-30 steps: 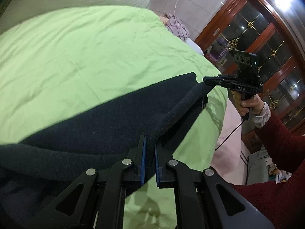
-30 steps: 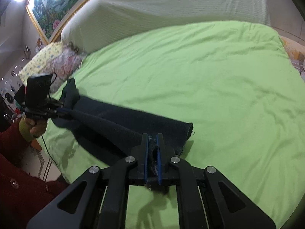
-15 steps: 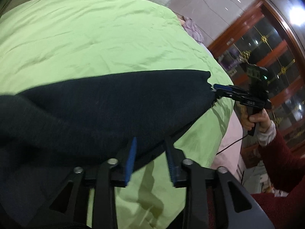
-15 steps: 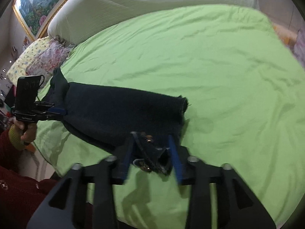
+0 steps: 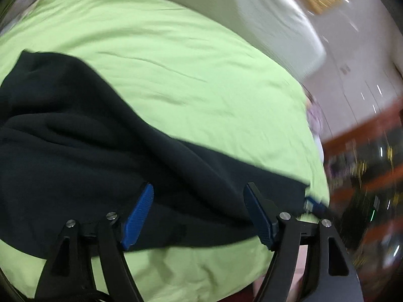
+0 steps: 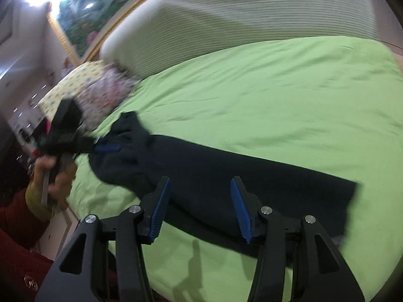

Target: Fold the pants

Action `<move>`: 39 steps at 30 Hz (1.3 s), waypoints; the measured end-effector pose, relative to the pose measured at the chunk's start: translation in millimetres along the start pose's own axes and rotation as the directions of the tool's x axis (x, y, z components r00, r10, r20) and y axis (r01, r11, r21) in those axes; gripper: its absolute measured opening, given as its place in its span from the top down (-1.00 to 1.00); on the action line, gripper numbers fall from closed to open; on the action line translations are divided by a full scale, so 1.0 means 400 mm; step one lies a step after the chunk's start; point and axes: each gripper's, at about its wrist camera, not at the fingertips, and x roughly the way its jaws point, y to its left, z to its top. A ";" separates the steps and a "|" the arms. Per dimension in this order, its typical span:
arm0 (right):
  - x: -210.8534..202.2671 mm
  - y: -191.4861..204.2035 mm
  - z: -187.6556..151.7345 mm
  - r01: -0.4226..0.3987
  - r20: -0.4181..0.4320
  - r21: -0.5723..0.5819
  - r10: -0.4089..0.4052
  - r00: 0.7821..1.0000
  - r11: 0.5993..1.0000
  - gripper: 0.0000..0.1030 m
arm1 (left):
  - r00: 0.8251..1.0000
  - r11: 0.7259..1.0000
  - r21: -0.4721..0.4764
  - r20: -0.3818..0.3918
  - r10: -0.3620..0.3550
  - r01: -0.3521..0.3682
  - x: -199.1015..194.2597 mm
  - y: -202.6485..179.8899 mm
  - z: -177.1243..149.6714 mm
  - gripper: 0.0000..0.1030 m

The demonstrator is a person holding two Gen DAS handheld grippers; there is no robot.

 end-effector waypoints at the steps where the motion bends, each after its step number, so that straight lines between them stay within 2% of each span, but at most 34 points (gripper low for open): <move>1: 0.029 0.021 0.013 -0.016 -0.011 -0.016 0.016 1.000 1.000 0.01 | 1.000 0.999 -0.040 -0.010 0.016 -0.017 0.001 0.017 0.030 -0.46; 4: 0.091 0.075 0.043 -0.035 -0.045 -0.060 0.032 0.998 0.998 0.01 | 0.995 0.984 -0.151 -0.048 0.084 -0.090 0.013 0.068 0.129 -0.46; 6: 0.123 0.107 0.060 -0.052 -0.061 -0.095 0.046 0.997 0.994 0.01 | 0.990 0.961 -0.237 -0.058 0.131 -0.141 0.018 0.107 0.193 -0.46; 10: 0.205 0.196 0.092 -0.092 -0.114 -0.194 0.071 0.991 0.977 -0.11 | 0.976 0.928 -0.309 -0.134 0.174 -0.208 0.063 0.143 0.285 -0.46; 13: 0.284 0.271 0.109 -0.079 -0.160 -0.301 0.031 0.987 0.950 -0.12 | 0.942 0.910 -0.267 -0.194 0.272 -0.318 0.118 0.160 0.340 -0.46; 14: 0.304 0.283 0.111 -0.072 -0.173 -0.328 0.015 0.985 0.942 -0.12 | 0.926 0.901 -0.249 -0.224 0.304 -0.356 0.145 0.165 0.352 -0.44; 16: 0.370 0.318 0.110 -0.034 -0.204 -0.397 -0.052 0.978 0.917 -0.12 | 0.906 0.887 -0.242 -0.265 0.330 -0.394 0.179 0.186 0.360 -0.24; 17: 0.386 0.322 0.106 -0.021 -0.211 -0.416 -0.074 0.975 0.909 -0.12 | 0.893 0.877 -0.241 -0.288 0.345 -0.416 0.196 0.197 0.356 -0.05; 18: 0.417 0.330 0.101 0.002 -0.218 -0.445 -0.111 0.970 0.896 -0.12 | 0.890 0.876 -0.233 -0.295 0.349 -0.421 0.200 0.204 0.352 0.16; 19: 0.434 0.327 0.099 0.014 -0.224 -0.455 -0.129 0.966 0.890 -0.12 | 0.888 0.883 -0.210 -0.292 0.354 -0.421 0.207 0.205 0.347 0.28; 20: 0.453 0.321 0.097 0.022 -0.237 -0.455 -0.144 0.961 0.890 -0.11 | 0.890 0.890 -0.185 -0.283 0.357 -0.416 0.209 0.203 0.342 0.53; 21: 0.462 0.316 0.100 0.021 -0.243 -0.446 -0.143 0.959 0.895 0.11 | 0.893 0.896 -0.168 -0.272 0.359 -0.411 0.208 0.201 0.333 0.67; 22: 0.464 0.309 0.101 0.016 -0.248 -0.438 -0.137 0.959 0.899 0.52 | 0.899 0.902 -0.159 -0.255 0.355 -0.402 0.201 0.201 0.327 0.71; 23: 0.463 0.307 0.104 0.013 -0.251 -0.428 -0.132 0.959 0.904 0.60 | 0.909 0.908 -0.160 -0.232 0.347 -0.388 0.189 0.201 0.320 0.81; 25: 0.426 0.299 0.119 -0.005 -0.218 -0.411 -0.093 0.972 0.912 0.75 | 0.938 0.927 -0.176 -0.166 0.304 -0.331 0.145 0.197 0.296 0.85; 27: 0.393 0.306 0.135 -0.017 -0.186 -0.403 -0.064 0.980 0.915 0.80 | 0.964 0.946 -0.187 -0.091 0.250 -0.264 0.091 0.193 0.271 0.86; 30: 0.337 0.309 0.142 -0.047 -0.150 -0.403 -0.016 0.988 0.914 0.81 | 0.986 0.968 -0.207 0.057 0.159 -0.144 -0.007 0.181 0.191 0.86; 32: 0.312 0.309 0.138 -0.091 -0.150 -0.405 0.032 0.988 0.910 0.81 | 0.982 0.967 -0.256 0.181 0.063 -0.015 -0.071 0.200 0.109 0.86; 34: 0.302 0.301 0.127 -0.121 -0.171 -0.397 0.056 0.984 0.910 0.81 | 0.966 0.957 -0.283 0.257 0.017 0.059 -0.098 0.216 0.033 0.86; 37: 0.298 0.294 0.104 -0.137 -0.198 -0.413 0.058 0.978 0.900 0.81 | 0.948 0.946 -0.310 0.317 0.009 0.095 -0.125 0.262 -0.057 0.86; 39: 0.300 0.296 0.088 -0.141 -0.218 -0.419 0.051 0.975 0.897 0.81 | 0.937 0.937 -0.329 0.349 0.001 0.122 -0.106 0.265 -0.114 0.86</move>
